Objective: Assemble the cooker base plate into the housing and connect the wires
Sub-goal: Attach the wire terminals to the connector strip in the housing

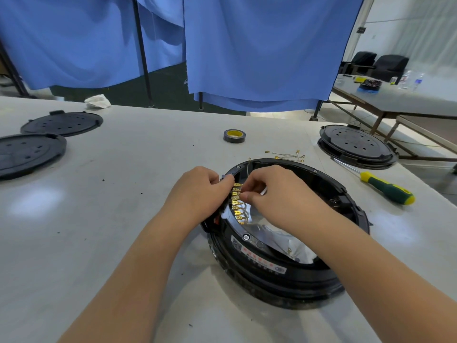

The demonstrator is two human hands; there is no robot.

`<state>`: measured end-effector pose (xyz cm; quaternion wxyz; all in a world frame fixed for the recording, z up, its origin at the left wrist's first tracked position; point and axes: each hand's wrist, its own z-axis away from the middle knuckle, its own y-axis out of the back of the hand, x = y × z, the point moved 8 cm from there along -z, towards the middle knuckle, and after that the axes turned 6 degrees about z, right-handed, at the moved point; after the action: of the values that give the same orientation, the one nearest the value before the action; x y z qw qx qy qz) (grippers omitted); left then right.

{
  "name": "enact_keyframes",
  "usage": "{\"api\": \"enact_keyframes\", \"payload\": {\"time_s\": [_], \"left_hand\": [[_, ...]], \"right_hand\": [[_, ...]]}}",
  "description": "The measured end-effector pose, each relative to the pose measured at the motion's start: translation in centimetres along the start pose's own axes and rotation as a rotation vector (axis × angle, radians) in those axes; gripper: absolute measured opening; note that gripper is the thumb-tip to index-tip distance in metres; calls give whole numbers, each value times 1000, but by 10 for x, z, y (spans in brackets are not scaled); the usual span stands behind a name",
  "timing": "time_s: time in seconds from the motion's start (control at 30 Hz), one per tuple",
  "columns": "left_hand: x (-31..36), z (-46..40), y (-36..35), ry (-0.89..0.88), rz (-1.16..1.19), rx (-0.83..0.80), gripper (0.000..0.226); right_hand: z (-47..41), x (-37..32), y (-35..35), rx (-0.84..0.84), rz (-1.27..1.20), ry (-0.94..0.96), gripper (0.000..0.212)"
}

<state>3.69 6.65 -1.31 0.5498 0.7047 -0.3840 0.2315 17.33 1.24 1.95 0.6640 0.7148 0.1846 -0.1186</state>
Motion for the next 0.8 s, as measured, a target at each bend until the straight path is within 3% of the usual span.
{"api": "enact_keyframes", "payload": {"time_s": [0.8], "left_hand": [[8, 5, 5, -19, -94, 51, 60]], "right_hand": [[4, -7, 1, 105, 124, 12, 8]]}}
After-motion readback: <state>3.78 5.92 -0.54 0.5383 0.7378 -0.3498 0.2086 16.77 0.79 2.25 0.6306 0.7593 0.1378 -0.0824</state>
